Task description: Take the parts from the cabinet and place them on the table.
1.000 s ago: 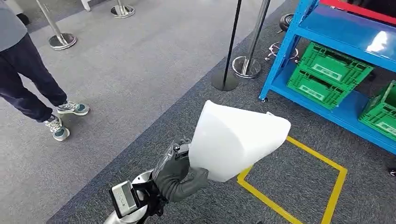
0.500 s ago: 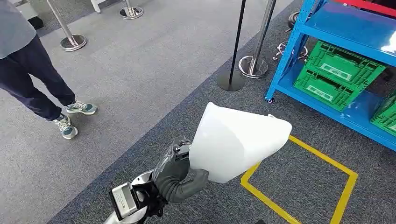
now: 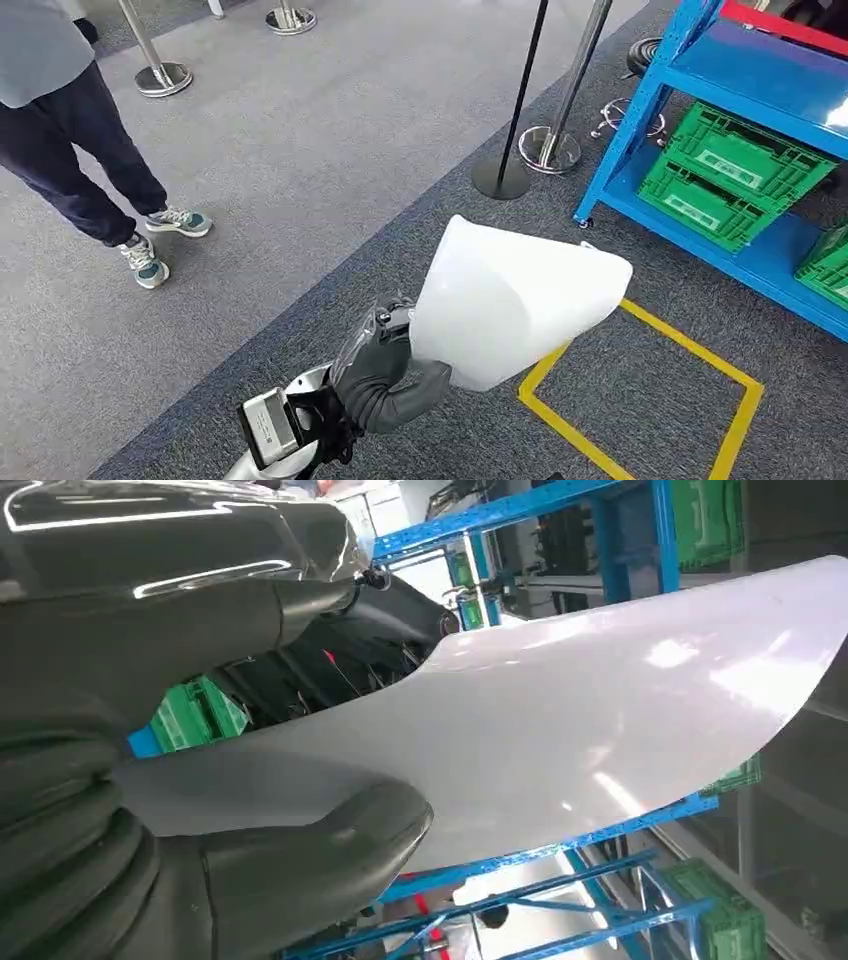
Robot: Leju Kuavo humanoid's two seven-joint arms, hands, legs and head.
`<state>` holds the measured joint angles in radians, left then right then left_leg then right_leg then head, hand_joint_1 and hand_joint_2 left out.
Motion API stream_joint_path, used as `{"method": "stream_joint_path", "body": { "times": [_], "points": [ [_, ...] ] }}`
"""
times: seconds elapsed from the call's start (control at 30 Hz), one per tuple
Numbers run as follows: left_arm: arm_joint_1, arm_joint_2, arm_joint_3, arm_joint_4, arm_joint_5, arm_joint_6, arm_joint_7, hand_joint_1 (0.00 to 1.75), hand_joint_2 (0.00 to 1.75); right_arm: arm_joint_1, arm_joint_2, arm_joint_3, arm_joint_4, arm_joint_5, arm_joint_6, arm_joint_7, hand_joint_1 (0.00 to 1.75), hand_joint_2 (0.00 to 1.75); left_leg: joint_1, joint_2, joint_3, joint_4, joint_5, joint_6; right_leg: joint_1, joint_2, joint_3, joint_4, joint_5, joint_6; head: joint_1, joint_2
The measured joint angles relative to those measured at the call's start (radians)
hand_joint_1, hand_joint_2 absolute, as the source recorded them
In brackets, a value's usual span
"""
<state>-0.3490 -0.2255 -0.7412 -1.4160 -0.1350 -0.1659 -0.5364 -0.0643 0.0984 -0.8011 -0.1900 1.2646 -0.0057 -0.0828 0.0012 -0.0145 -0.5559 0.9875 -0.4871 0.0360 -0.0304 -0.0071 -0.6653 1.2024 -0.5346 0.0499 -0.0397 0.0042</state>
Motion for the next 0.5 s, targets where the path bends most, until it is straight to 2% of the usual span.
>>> {"method": "stream_joint_path", "body": {
  "times": [0.03,0.07,0.1,0.13,0.23,0.33,0.5],
  "points": [
    [0.000,0.000,0.000,0.000,0.000,0.000,0.000,1.75,1.75,0.000,-0.001,0.000,0.000,0.000,0.000,-0.002,0.00,0.00,0.002,-0.003,0.002,0.003,-0.004,-0.005,-0.003,0.000,0.045,-0.095,0.044,0.002,0.001,0.000],
    [0.000,0.000,0.000,0.000,0.000,0.000,0.000,1.75,1.75,0.000,-0.002,0.000,0.000,0.000,0.000,-0.003,0.00,0.00,0.000,-0.004,0.000,0.010,-0.010,-0.014,-0.007,0.002,0.076,-0.169,0.059,0.004,0.002,0.000],
    [-0.001,0.000,0.000,0.000,0.000,0.000,0.000,1.75,1.75,-0.002,0.000,0.000,0.000,0.000,0.000,-0.006,0.00,0.00,-0.008,-0.006,-0.009,0.022,-0.016,-0.020,-0.004,0.011,0.083,-0.174,0.050,-0.003,0.002,0.000],
    [0.000,0.000,0.000,0.000,-0.001,0.000,0.002,1.75,1.75,-0.002,0.000,0.000,0.000,0.001,-0.002,-0.011,0.00,0.00,-0.008,-0.007,-0.011,0.021,-0.015,-0.022,-0.003,0.009,0.078,-0.171,0.052,-0.009,-0.001,0.000],
    [0.000,0.001,0.000,0.000,-0.001,0.000,0.002,1.75,1.75,0.000,0.002,-0.001,0.000,0.006,-0.005,-0.013,0.00,0.00,-0.009,-0.007,-0.009,0.017,-0.013,-0.002,-0.003,0.010,0.079,-0.173,0.054,-0.010,-0.002,0.000],
    [0.000,0.002,-0.001,0.000,-0.001,0.000,0.002,1.75,1.75,0.000,0.002,-0.001,0.000,0.018,-0.006,-0.014,0.00,0.00,-0.008,-0.007,-0.005,0.011,-0.010,0.003,-0.001,0.011,0.079,-0.173,0.053,-0.015,0.000,0.000],
    [0.000,0.003,-0.001,0.000,-0.001,0.000,0.002,1.75,1.75,0.000,0.002,0.000,0.000,0.021,-0.009,-0.016,0.00,0.00,-0.009,-0.007,-0.007,0.013,-0.012,0.002,-0.003,0.011,0.079,-0.173,0.054,-0.016,-0.001,0.000]
  ]
}}
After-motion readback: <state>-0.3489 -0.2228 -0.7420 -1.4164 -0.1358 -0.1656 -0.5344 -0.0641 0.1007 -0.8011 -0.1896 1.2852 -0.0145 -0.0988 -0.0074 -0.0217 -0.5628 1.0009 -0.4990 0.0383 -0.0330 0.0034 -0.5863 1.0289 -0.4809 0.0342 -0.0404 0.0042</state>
